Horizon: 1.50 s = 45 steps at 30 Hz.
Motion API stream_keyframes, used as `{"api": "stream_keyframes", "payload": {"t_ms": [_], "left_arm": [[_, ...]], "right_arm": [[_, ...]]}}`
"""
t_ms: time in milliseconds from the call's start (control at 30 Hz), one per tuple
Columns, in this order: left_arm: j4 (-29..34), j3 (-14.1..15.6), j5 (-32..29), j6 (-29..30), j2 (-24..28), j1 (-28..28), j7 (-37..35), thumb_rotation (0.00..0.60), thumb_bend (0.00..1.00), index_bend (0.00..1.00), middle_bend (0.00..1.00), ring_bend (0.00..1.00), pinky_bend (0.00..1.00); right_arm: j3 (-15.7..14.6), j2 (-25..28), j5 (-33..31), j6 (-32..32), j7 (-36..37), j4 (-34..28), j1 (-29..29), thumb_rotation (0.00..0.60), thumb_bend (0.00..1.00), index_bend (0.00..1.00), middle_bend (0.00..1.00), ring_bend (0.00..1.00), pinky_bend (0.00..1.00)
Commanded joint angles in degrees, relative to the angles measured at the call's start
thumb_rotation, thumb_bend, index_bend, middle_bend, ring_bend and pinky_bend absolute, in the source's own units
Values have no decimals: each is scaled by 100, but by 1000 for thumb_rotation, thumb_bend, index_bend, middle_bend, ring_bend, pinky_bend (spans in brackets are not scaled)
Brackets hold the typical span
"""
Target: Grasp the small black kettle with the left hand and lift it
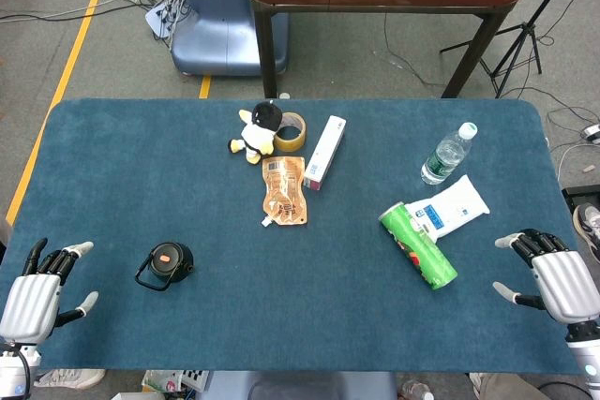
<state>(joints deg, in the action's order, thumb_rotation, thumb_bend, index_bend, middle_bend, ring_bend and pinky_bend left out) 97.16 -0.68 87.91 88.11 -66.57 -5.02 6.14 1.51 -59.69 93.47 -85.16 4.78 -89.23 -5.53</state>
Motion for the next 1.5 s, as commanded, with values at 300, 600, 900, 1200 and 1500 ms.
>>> {"api": "stream_keyframes", "payload": {"t_ms": [300, 600, 900, 1200, 1500], "left_arm": [[-116, -15, 371, -23, 84, -129, -266, 600, 213, 253, 249, 223, 0], [-266, 49, 960, -652, 441, -713, -631, 600, 213, 342, 311, 238, 0], [-213, 135, 1290, -1344, 580, -1250, -472, 600, 213, 404, 387, 305, 0], [66, 167, 919, -1996, 584, -1481, 203, 600, 213, 423, 390, 305, 0], [273, 219, 636, -2309, 455, -1556, 907, 600, 213, 423, 390, 305, 0]], "right_arm": [[117, 35, -66, -175, 40, -9, -3, 600, 132, 351, 366, 239, 277], [324, 201, -201, -327, -164, -186, -40, 600, 127, 351, 366, 239, 277], [403, 309, -356, -286, -230, -286, -64, 600, 124, 351, 366, 239, 277], [371, 287, -443, -253, -142, -208, -24, 600, 124, 350, 366, 239, 277], [367, 252, -501, -221, -47, -90, -16, 600, 122, 350, 366, 239, 277]]}}
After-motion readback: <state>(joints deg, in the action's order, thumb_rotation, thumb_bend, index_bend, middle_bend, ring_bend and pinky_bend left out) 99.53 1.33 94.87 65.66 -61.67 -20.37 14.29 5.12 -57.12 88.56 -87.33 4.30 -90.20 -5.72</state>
